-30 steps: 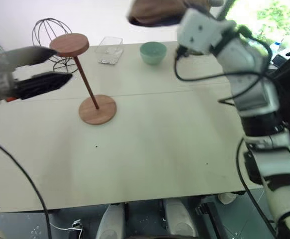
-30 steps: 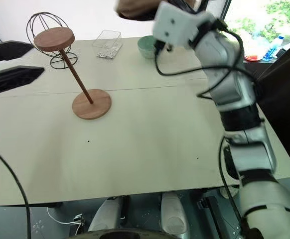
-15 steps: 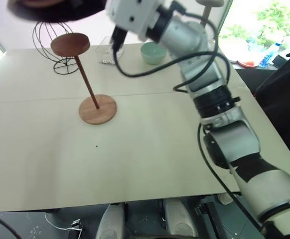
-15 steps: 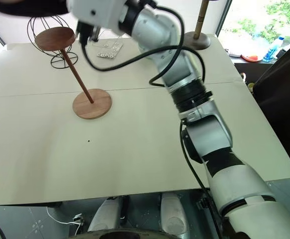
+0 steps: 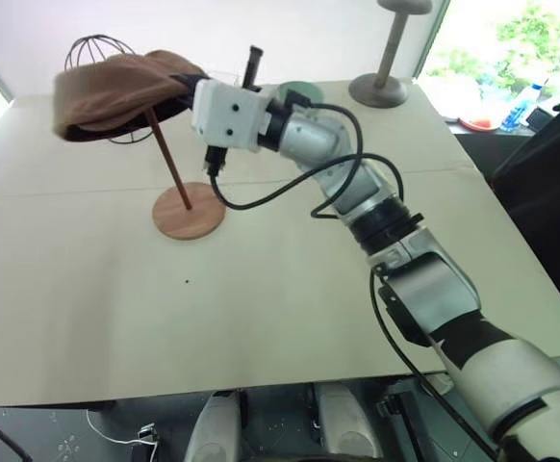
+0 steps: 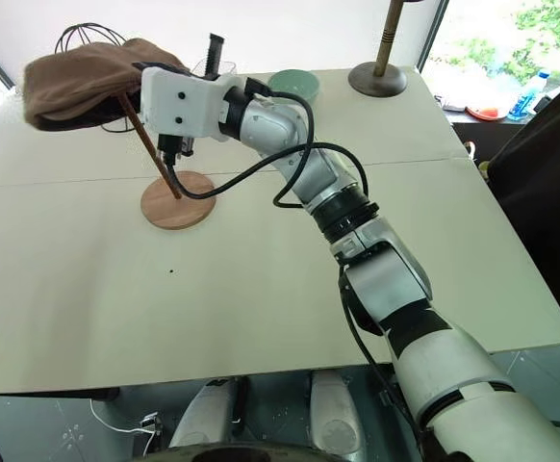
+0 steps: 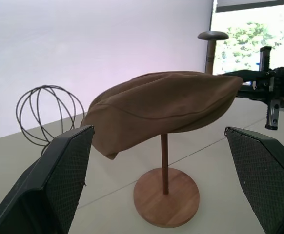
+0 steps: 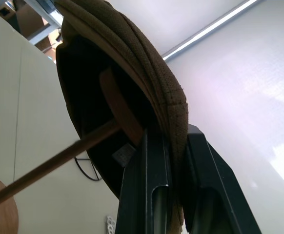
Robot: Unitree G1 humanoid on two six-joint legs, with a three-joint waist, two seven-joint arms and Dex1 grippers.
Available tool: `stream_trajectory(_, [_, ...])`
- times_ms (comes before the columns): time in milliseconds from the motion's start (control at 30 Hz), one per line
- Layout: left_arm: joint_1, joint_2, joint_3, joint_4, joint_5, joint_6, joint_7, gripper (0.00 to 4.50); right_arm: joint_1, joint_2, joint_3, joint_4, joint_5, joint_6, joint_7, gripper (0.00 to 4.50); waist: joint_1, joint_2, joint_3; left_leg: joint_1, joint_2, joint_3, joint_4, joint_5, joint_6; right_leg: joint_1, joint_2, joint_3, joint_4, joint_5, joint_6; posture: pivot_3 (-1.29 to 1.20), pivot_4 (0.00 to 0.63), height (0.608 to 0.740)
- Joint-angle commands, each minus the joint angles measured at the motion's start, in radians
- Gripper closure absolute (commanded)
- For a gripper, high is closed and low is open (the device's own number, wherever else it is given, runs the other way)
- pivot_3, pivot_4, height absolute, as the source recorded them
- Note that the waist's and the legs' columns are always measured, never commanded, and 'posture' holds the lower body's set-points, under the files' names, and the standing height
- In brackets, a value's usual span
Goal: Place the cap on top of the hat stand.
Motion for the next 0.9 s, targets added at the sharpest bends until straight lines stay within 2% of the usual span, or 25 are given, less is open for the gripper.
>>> stream_trajectory(33, [-0.05,0.032,-0.039,-0.016,-0.041,-0.016,0.053,0.0,0.025,-0.019,-0.052,-0.14,0.02,0.025,-0.017,4.46,0.0,0.0,0.0,0.0,0.0,0.0,0.0,0.0,0.0,0.0,0.0,0.0,0.0,0.0,0.0,0.0,0.15,0.74])
stream_trajectory(133, [-0.089,0.036,-0.087,-0.031,-0.079,-0.006,0.099,0.0,0.112,-0.043,-0.041,-0.258,0.003,0.05,0.001,4.46,0.002,0.0,0.0,0.0,0.0,0.0,-0.001,0.0,0.0,-0.001,0.0,0.0,0.001,0.0,0.0,0.0,0.15,0.74])
stream_trajectory(233, [-0.123,0.04,-0.147,-0.03,-0.102,-0.019,0.134,0.0,0.172,-0.107,-0.008,-0.328,-0.083,-0.03,-0.015,4.46,0.001,0.0,0.0,0.0,0.0,0.001,0.0,0.0,0.0,-0.001,0.0,0.0,0.001,0.0,0.0,0.0,0.15,0.74])
stream_trajectory(367, [-0.151,0.04,-0.202,-0.017,-0.111,-0.04,0.15,0.0,0.198,-0.13,0.005,-0.324,-0.116,-0.053,-0.022,4.46,0.0,0.0,0.0,0.0,0.0,0.001,0.0,0.0,0.0,-0.001,0.001,0.001,0.001,0.0,0.0,0.0,0.15,0.74])
stream_trajectory(500, [-0.181,0.043,-0.256,-0.001,-0.112,-0.062,0.157,0.0,0.181,-0.108,0.006,-0.3,-0.127,-0.029,-0.027,4.46,-0.001,0.0,0.0,0.0,0.001,0.001,0.0,0.0,0.0,-0.001,0.001,0.002,0.002,0.0,0.0,0.0,0.15,0.74])
stream_trajectory(600, [-0.185,0.045,-0.272,0.011,-0.104,-0.078,0.148,0.0,0.174,-0.089,-0.001,-0.293,-0.11,-0.014,-0.015,3.33,0.0,0.0,0.0,0.0,0.001,0.002,0.0,0.0,0.0,-0.001,0.001,0.002,0.001,0.0,0.0,0.0,0.15,0.74])
stream_trajectory(767, [-0.145,0.052,-0.239,0.041,-0.071,-0.103,0.098,0.0,0.178,-0.086,-0.009,-0.32,-0.076,0.002,0.026,0.61,0.0,0.0,0.0,0.0,0.001,0.001,0.0,0.0,0.0,-0.001,0.001,0.002,0.001,0.0,0.0,0.0,0.15,0.74])
stream_trajectory(800, [-0.135,0.053,-0.232,0.046,-0.063,-0.109,0.086,0.0,0.181,-0.093,-0.013,-0.326,-0.071,0.004,0.031,0.21,0.0,0.0,0.0,0.0,0.001,0.002,0.0,0.0,0.0,-0.001,0.001,0.002,0.001,0.0,0.0,0.0,0.15,0.74])
stream_trajectory(900, [-0.107,0.055,-0.223,0.059,-0.045,-0.128,0.046,0.0,0.209,-0.134,-0.021,-0.354,-0.057,-0.02,0.059,0.21,0.001,0.0,0.0,0.0,0.001,0.002,0.0,0.0,0.0,-0.001,0.001,0.002,0.001,0.0,0.0,0.0,0.15,0.74])
